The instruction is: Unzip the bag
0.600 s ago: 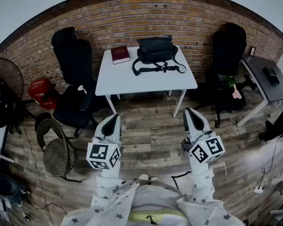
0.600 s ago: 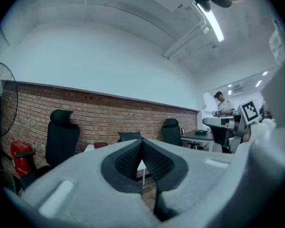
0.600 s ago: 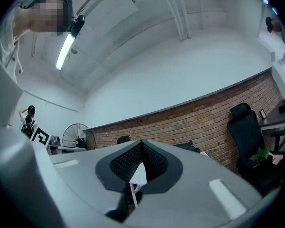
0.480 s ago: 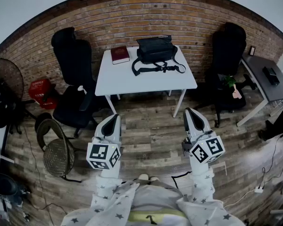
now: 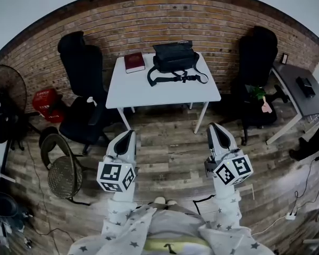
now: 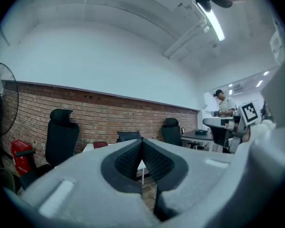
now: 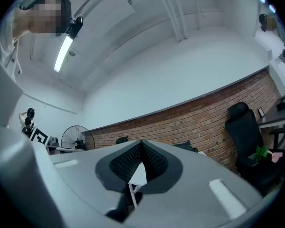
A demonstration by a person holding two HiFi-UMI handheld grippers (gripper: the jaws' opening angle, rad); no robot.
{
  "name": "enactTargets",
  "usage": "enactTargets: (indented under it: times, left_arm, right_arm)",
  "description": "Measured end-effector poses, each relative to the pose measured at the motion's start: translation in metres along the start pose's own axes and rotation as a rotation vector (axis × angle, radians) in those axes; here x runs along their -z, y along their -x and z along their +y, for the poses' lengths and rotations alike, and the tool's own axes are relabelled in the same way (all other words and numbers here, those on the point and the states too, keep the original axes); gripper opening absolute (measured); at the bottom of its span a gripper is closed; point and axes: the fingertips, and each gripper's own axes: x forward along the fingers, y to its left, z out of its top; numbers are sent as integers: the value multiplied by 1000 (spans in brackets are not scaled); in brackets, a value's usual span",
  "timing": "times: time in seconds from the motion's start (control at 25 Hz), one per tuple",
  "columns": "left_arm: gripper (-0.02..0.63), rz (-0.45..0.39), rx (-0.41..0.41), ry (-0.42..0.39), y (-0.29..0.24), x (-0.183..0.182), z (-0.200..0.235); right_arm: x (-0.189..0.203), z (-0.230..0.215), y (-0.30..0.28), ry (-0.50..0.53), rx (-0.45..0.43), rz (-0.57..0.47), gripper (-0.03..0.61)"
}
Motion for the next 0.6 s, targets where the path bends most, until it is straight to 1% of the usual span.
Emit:
enactTargets:
  times: [0.24, 0.4, 0.48, 0.6]
  left_arm:
    - [-2, 1, -17, 13, -5, 1, -10]
    - [-2, 6, -26, 16, -5, 8, -19]
    - [-2, 7, -42, 29, -4, 11, -19]
    - [-2, 12, -57, 24, -9, 11, -16]
  right_arm:
    - [2, -11, 5, 16, -11, 18, -6]
    - [4, -22, 8, 8, -16, 13, -5]
    - [8, -22, 5, -3, -32, 14, -5]
    - [13, -23, -2, -12, -54, 21, -5]
